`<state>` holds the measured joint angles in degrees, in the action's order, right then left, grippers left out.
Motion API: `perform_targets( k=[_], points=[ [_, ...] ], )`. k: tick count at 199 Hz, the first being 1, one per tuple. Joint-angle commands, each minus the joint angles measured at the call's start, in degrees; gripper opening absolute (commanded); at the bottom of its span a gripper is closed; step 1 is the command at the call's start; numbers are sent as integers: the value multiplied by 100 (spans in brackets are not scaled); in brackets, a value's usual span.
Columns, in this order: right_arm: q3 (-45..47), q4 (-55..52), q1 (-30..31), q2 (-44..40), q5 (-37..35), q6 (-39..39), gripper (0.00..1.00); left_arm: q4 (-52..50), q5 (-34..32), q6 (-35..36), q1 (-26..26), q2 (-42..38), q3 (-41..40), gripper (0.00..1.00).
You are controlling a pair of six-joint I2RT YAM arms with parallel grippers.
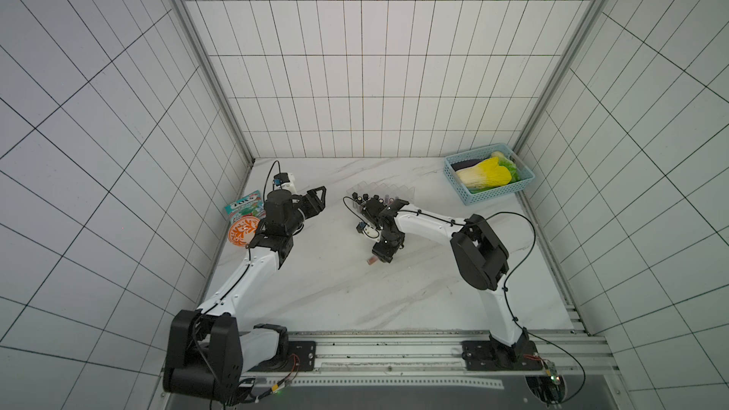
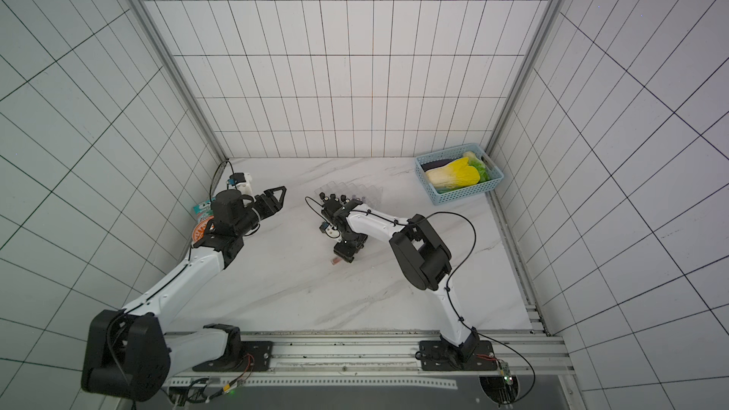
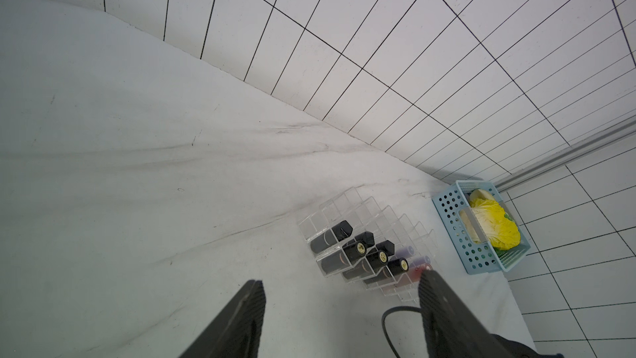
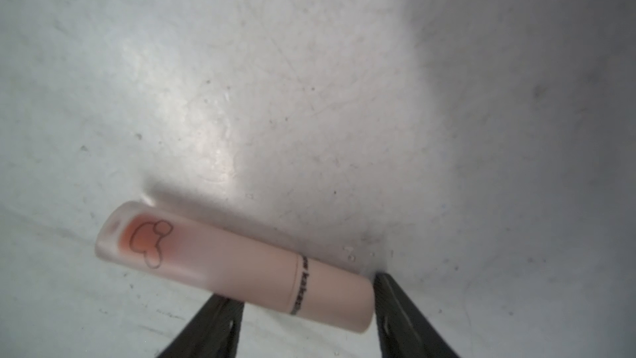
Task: Arrange the lipsticks in the organizer
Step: Pick up the lipstick at the center of the board.
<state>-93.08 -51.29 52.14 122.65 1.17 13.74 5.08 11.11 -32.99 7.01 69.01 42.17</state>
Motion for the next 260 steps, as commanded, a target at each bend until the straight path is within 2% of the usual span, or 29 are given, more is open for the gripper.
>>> perform_targets(
  k=[1, 22, 32, 45, 60, 65, 67, 166, 176, 214, 260],
  points=[
    [433, -66, -10, -214, 11, -209, 51, 98, 138, 30, -28, 15, -4, 68],
    [720, 78, -15, -427, 88, -299, 45, 158, 278, 37, -27, 67, 7, 68],
    [788, 101, -13, -506, 70, -317, 50, 192, 346, 42, -29, 93, 4, 68],
    [835, 118, -9, -586, -34, -310, 71, 230, 407, 32, -25, 142, 8, 68],
    [814, 106, -11, -643, -112, -247, 85, 247, 444, 21, -18, 189, 19, 68],
    [788, 94, -11, -654, -117, -228, 98, 256, 449, 21, -22, 192, 21, 67],
    [777, 93, -11, -659, -110, -224, 100, 256, 450, 21, -21, 192, 24, 67],
    [106, -5, 202, -312, 479, 6, 100, 239, 461, 51, -16, 175, 28, 67],
    [89, -13, 243, -295, 520, -15, 94, 239, 461, 47, -17, 175, 30, 67],
    [202, 38, 300, -249, 759, -72, 83, 239, 473, 43, -20, 177, 28, 67],
    [214, 78, 346, -102, 747, -99, 80, 247, 493, 39, -15, 182, 29, 67]
  ],
)
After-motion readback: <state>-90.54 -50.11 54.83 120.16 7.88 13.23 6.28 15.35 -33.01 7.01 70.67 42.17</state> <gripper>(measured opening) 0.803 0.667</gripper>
